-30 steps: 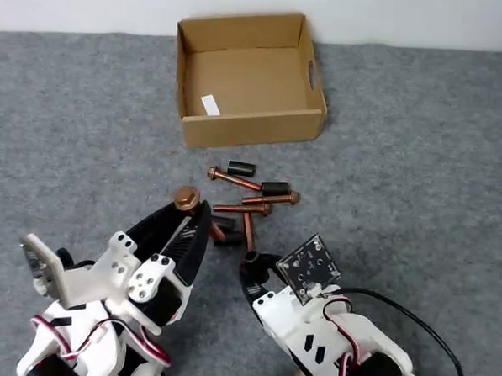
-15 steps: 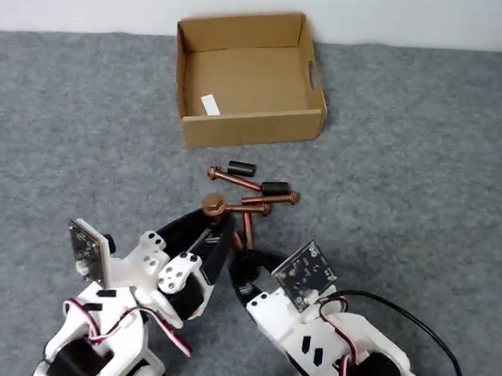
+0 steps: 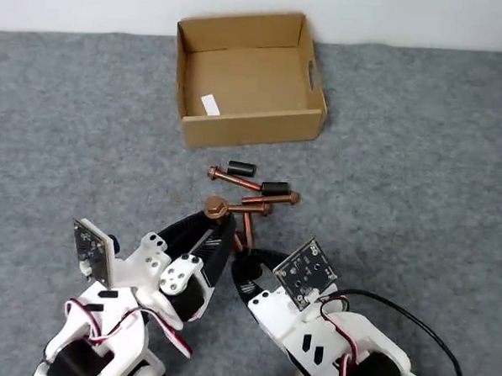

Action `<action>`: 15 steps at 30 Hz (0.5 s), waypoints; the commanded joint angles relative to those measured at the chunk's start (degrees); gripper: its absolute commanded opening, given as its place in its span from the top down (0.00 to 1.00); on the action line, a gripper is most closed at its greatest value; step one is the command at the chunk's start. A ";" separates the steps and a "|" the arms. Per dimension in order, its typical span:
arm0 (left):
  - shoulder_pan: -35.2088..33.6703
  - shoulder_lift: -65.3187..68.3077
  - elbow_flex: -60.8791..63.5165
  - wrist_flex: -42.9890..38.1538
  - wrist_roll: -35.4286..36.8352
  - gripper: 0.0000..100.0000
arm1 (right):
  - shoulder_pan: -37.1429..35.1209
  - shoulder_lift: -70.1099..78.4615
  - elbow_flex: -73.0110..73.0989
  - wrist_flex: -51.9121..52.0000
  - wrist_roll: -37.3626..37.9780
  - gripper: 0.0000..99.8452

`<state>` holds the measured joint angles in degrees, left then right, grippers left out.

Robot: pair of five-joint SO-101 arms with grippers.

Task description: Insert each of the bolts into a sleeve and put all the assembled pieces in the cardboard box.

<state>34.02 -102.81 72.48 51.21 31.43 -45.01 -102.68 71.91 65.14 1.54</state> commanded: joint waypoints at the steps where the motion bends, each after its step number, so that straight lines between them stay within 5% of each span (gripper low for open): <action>1: 0.26 0.18 -2.77 0.35 0.44 0.99 | 0.75 -0.48 -0.79 -1.80 0.62 0.99; 15: 5.19 0.35 2.42 0.97 0.35 0.99 | 0.66 -0.48 -0.79 -4.00 0.62 0.99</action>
<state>38.68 -102.20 75.47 51.56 31.78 -44.66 -102.68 71.91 62.86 1.54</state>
